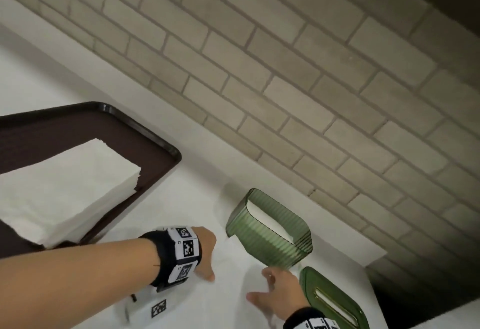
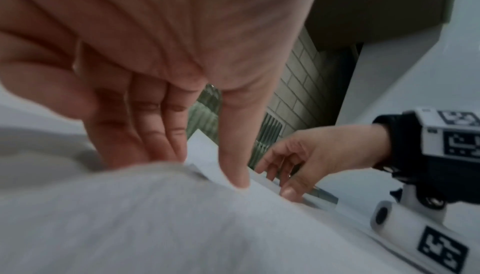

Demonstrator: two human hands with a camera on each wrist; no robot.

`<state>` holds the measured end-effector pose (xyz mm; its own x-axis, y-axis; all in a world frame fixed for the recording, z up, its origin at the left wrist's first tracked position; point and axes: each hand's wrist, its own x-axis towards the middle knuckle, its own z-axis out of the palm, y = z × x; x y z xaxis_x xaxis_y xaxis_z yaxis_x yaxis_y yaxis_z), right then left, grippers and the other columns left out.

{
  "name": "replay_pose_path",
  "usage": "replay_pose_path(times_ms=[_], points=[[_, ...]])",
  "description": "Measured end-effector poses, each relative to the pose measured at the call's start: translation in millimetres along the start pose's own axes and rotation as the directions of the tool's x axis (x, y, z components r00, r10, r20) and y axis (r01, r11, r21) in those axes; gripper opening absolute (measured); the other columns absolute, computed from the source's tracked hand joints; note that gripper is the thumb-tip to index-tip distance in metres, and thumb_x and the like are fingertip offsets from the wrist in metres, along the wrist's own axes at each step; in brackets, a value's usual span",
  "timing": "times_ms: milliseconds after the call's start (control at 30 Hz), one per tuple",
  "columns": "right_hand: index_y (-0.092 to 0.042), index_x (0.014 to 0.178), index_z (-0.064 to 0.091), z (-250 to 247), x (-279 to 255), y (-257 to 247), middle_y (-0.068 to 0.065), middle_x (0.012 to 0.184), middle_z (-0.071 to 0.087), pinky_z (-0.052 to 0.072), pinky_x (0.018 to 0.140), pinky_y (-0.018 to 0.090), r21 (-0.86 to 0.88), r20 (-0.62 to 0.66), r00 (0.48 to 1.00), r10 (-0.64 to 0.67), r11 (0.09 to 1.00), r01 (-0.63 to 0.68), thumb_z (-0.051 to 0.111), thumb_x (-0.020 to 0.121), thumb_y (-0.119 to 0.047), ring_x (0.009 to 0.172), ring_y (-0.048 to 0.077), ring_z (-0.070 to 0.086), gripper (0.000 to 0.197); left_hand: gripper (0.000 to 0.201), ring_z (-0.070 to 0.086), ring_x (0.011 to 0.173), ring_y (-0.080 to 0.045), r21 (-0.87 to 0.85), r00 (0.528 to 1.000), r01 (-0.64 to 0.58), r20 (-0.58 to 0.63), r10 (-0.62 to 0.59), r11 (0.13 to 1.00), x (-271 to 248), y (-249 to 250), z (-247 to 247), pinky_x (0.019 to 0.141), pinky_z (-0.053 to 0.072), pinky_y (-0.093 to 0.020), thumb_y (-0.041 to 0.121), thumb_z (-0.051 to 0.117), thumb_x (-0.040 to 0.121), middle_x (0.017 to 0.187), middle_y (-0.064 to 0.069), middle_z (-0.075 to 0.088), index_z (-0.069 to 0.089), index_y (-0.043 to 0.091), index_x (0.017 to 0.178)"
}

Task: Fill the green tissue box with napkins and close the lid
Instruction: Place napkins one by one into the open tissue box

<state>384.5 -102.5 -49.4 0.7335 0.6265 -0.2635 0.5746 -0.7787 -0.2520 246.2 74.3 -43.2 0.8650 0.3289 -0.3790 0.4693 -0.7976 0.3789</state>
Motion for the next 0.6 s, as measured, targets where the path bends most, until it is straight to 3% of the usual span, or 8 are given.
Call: replay_pose_path(times_ms=[67, 100, 233, 300, 367, 433, 500, 600], points=[[-0.022, 0.111, 0.055, -0.5, -1.3, -1.5, -0.005, 0.111, 0.055, 0.041, 0.083, 0.014, 0.035, 0.007, 0.998, 0.056, 0.998, -0.057, 0.080, 0.060, -0.045, 0.100, 0.005, 0.054, 0.061, 0.034, 0.053, 0.067, -0.021, 0.045, 0.999, -0.020, 0.044, 0.018, 0.999, 0.0, 5.3, -2.4, 0.053, 0.041, -0.023, 0.037, 0.070, 0.079, 0.069, -0.002, 0.054, 0.057, 0.008, 0.069], [-0.023, 0.105, 0.055, -1.2, -2.4, -2.6, -0.005, 0.107, 0.054, 0.041, 0.082, 0.015, 0.026, 0.016, 0.997, 0.076, 0.997, -0.077, 0.080, 0.059, -0.046, 0.099, 0.005, 0.054, 0.057, 0.037, 0.048, 0.060, -0.019, 0.059, 0.998, -0.007, 0.067, 0.003, 0.998, 0.5, 7.9, -3.7, 0.047, 0.034, -0.022, 0.032, 0.070, 0.080, 0.061, 0.000, 0.046, 0.048, 0.011, 0.059], [-0.026, 0.091, 0.051, -0.8, 1.2, -4.7, -0.006, 0.106, 0.052, 0.042, 0.086, 0.017, -0.024, 0.033, 0.991, 0.126, 0.992, -0.125, 0.079, 0.060, -0.048, 0.099, 0.007, 0.053, 0.047, 0.039, 0.044, 0.057, -0.014, 0.095, 0.995, -0.003, 0.100, -0.007, 0.996, 0.4, 14.8, -10.1, 0.044, 0.028, -0.019, 0.025, 0.067, 0.083, 0.059, 0.003, 0.039, 0.040, 0.015, 0.057], [-0.024, 0.090, 0.049, -0.3, 1.1, -5.9, -0.006, 0.106, 0.052, 0.042, 0.081, 0.017, -0.030, 0.027, 0.989, 0.144, 0.989, -0.144, 0.079, 0.061, -0.047, 0.097, 0.008, 0.053, 0.047, 0.040, 0.036, 0.050, -0.010, 0.092, 0.997, -0.010, 0.078, 0.003, 0.996, -2.3, 15.2, -12.1, 0.036, 0.031, -0.016, 0.023, 0.066, 0.084, 0.056, 0.002, 0.039, 0.039, 0.014, 0.056], [-0.023, 0.091, 0.047, -1.2, -0.5, -7.5, -0.007, 0.101, 0.052, 0.040, 0.072, 0.018, -0.027, 0.015, 0.986, 0.166, 0.986, -0.165, 0.079, 0.063, -0.045, 0.092, 0.009, 0.053, 0.047, 0.040, 0.038, 0.051, -0.013, 0.050, 0.999, -0.011, 0.052, 0.008, 0.999, -4.1, 14.5, -11.7, 0.027, 0.028, -0.011, 0.021, 0.064, 0.085, 0.047, 0.002, 0.042, 0.039, 0.014, 0.054], [-0.022, 0.097, 0.047, -3.0, -3.2, -9.2, -0.007, 0.098, 0.051, 0.040, 0.066, 0.019, -0.009, 0.005, 0.983, 0.184, 0.983, -0.184, 0.080, 0.065, -0.043, 0.088, 0.010, 0.054, 0.051, 0.041, 0.047, 0.066, -0.017, 0.042, 1.000, -0.008, -0.002, 0.008, 0.999, -3.6, 14.6, -9.9, 0.042, 0.035, -0.015, 0.023, 0.060, 0.088, 0.049, 0.002, 0.044, 0.038, 0.014, 0.054], [-0.023, 0.103, 0.045, -3.2, -5.5, -10.1, -0.006, 0.100, 0.051, 0.043, 0.071, 0.020, 0.016, -0.011, 0.982, 0.188, 0.982, -0.188, 0.081, 0.064, -0.043, 0.089, 0.012, 0.055, 0.057, 0.037, 0.050, 0.081, -0.019, 0.045, 0.998, 0.004, -0.069, -0.001, 0.999, -3.2, 15.1, -7.9, 0.063, 0.039, -0.024, 0.023, 0.054, 0.090, 0.066, -0.002, 0.047, 0.039, 0.013, 0.058], [-0.026, 0.105, 0.044, -1.8, -8.1, -8.3, -0.005, 0.102, 0.049, 0.046, 0.076, 0.022, 0.041, -0.031, 0.984, 0.174, 0.984, -0.172, 0.082, 0.062, -0.042, 0.091, 0.013, 0.056, 0.060, 0.019, 0.052, 0.087, -0.022, 0.007, 0.992, 0.021, -0.123, -0.020, 1.000, -0.9, 15.3, -4.7, 0.072, 0.039, -0.028, 0.018, 0.046, 0.094, 0.091, -0.004, 0.049, 0.044, 0.012, 0.075]])
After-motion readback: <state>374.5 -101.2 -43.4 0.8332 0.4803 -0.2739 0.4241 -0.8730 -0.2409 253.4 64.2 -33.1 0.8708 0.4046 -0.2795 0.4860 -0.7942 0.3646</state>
